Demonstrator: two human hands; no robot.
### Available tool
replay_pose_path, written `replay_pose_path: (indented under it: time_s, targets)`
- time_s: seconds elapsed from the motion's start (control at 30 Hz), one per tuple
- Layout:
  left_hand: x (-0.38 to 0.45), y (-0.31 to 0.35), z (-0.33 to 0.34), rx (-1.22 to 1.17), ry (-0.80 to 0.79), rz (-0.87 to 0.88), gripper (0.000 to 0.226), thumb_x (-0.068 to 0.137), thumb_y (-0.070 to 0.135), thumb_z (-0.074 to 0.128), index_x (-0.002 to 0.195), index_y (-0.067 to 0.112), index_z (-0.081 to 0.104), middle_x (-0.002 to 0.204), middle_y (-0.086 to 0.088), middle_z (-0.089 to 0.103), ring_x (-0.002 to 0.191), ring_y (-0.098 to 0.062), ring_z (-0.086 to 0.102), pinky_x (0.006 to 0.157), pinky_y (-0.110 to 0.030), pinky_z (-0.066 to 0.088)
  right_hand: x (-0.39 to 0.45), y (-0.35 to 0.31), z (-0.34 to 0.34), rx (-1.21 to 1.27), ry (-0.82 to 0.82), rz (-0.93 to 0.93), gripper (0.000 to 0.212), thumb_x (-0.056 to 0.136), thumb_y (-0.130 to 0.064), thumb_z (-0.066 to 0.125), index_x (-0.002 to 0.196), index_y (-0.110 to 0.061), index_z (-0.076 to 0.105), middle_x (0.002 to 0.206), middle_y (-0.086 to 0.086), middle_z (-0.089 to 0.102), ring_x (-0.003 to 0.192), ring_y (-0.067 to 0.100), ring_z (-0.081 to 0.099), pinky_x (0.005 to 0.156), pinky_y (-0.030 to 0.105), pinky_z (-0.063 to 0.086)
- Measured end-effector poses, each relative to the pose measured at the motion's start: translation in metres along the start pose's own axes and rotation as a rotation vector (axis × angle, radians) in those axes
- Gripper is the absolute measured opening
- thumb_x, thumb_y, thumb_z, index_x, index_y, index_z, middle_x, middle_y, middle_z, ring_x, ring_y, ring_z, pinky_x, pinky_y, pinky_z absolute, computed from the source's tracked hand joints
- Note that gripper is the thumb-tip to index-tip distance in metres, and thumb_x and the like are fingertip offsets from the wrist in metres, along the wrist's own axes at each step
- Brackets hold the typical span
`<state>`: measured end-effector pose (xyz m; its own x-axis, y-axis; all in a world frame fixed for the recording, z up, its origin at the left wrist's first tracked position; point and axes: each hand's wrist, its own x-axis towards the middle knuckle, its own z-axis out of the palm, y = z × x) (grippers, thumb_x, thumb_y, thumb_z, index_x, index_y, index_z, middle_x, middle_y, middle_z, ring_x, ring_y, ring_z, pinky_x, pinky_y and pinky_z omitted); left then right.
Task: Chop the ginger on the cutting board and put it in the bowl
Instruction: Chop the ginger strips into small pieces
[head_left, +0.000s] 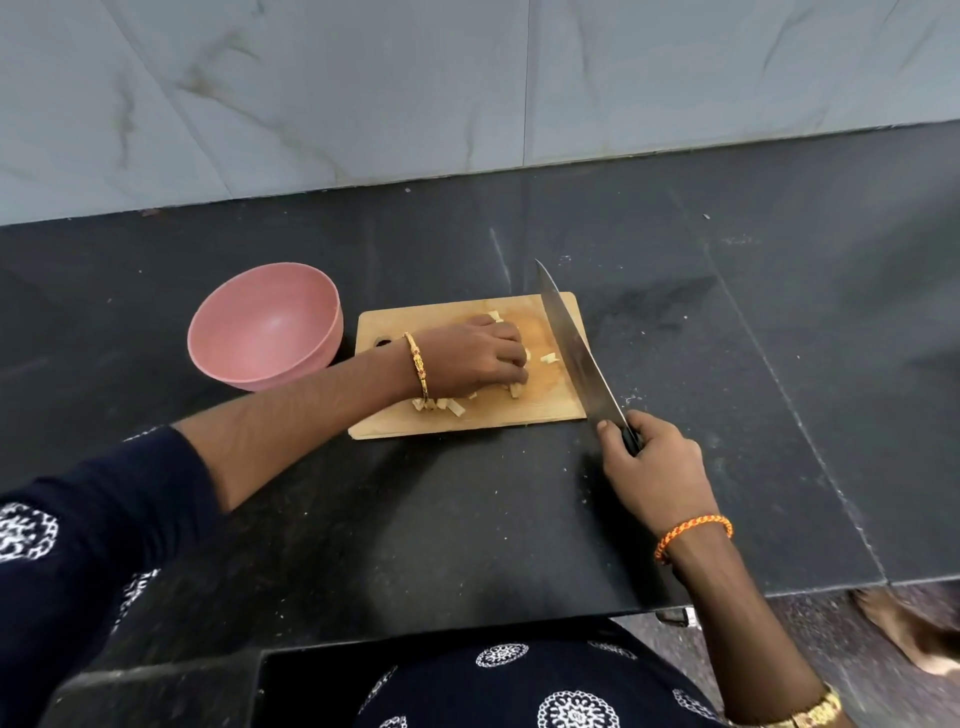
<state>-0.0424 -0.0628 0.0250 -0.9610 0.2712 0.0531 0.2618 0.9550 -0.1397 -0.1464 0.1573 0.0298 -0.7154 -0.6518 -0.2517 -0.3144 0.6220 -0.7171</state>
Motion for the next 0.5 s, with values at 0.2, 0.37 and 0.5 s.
replay_pose_path:
  time_s: [0.2,0.37,0.5]
  targets:
    - [-0.001,0.017,0.022,0.161,0.136,-0.201,0.028,0.086,0.022,0.042,0.083,0.011,0.068,0.082,-0.005,0.067,0.077,-0.022,0.065,0.077,-0.031,0.035,-0.005,0.0,0.001,-0.093,-0.013,0.046,0.031,0.093,-0.031,0.047,0.076,-0.007,0.056,0.062,0.006,0.055,0.067,0.03,0.054,0.06,0.033,0.045]
    - [-0.007,0.015,0.014,-0.17,0.419,-0.674,0.034,0.085,0.031,0.041,0.09,0.009,0.067,0.086,-0.006,0.068,0.081,-0.024,0.064,0.079,-0.031,0.026,-0.008,-0.014,-0.001,-0.326,-0.038,0.01,0.028,0.096,-0.032,0.039,0.079,-0.011,0.044,0.067,0.003,0.047,0.07,0.031,0.05,0.062,0.032,0.039]
    - [-0.028,0.009,-0.01,-0.522,0.694,-1.045,0.035,0.089,0.035,0.047,0.101,0.009,0.067,0.093,0.001,0.065,0.082,-0.011,0.057,0.081,-0.029,0.048,-0.011,-0.036,0.004,-0.465,-0.101,-0.067,0.019,0.099,-0.028,0.035,0.094,-0.01,0.038,0.086,0.011,0.051,0.087,0.037,0.058,0.066,0.033,0.037]
